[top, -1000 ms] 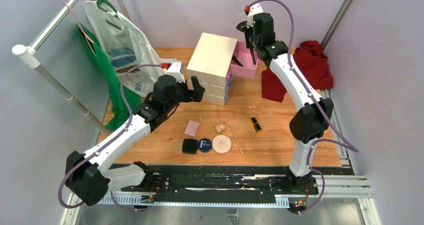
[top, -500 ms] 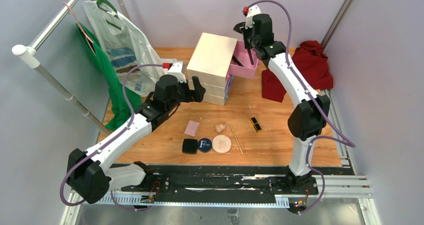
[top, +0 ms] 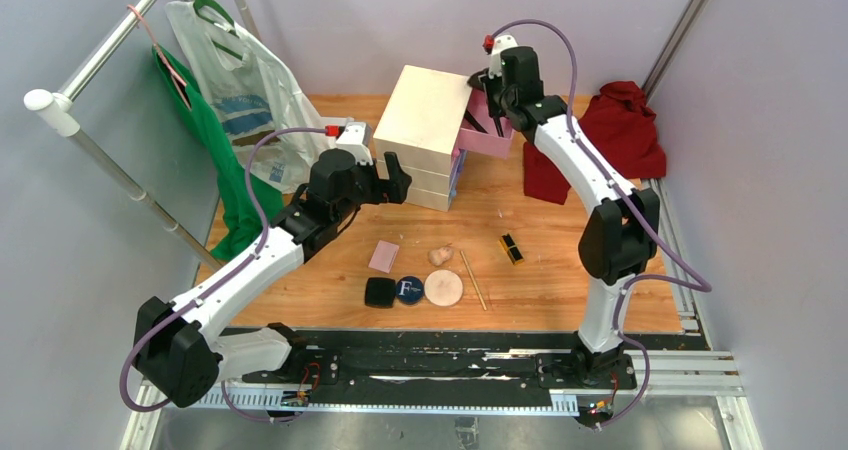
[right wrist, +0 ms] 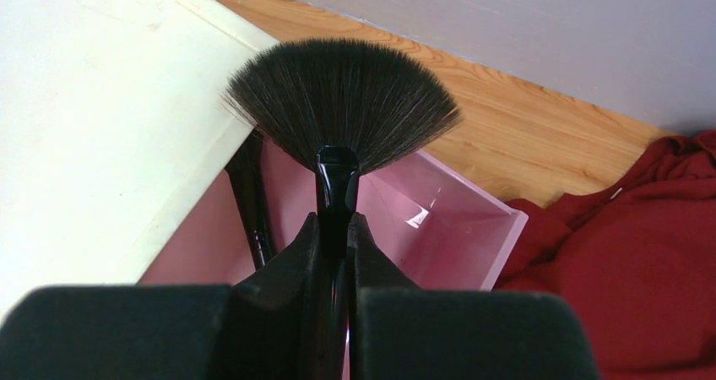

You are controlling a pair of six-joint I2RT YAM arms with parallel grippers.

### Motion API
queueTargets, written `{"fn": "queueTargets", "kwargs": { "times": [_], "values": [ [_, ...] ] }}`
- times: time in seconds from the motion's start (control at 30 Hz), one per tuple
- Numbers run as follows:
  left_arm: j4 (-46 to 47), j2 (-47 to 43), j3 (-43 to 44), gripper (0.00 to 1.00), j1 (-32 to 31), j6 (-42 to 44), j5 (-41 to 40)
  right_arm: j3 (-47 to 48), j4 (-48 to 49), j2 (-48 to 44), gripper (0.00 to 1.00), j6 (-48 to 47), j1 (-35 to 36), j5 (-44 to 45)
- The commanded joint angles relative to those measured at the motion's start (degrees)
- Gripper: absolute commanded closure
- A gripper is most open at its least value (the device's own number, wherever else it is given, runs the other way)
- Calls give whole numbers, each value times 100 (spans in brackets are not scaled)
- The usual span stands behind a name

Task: Organize the makeup
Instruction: Place the makeup brush in the drawer.

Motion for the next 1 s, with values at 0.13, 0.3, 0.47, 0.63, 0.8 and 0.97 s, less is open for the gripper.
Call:
{"fn": "queueTargets", "kwargs": {
  "times": [0.13, 0.3, 0.47, 0.63, 0.8, 0.97],
  "values": [
    [199, 39, -46, 2, -42, -16, -15, -34, -211, -272, 99, 56, -67, 9],
    [188, 15, -47, 2, -42, -11, -27, 267, -519, -40, 99, 48, -64, -27],
    [197, 9, -68, 2, -42, -7, -51, 393, -690, 121, 100, 35, -49, -62],
    [198, 11, -61, 2, -42, -2, -52, 526, -892, 302, 100, 18, -49, -41],
    [186, -3, -66, 2, -42, 6, -79, 598, -1066, 516, 99, 37, -49, -31],
    [186, -11, -65, 2, -42, 6, -88, 649, -1165, 589, 99, 41, -47, -38]
  ]
}}
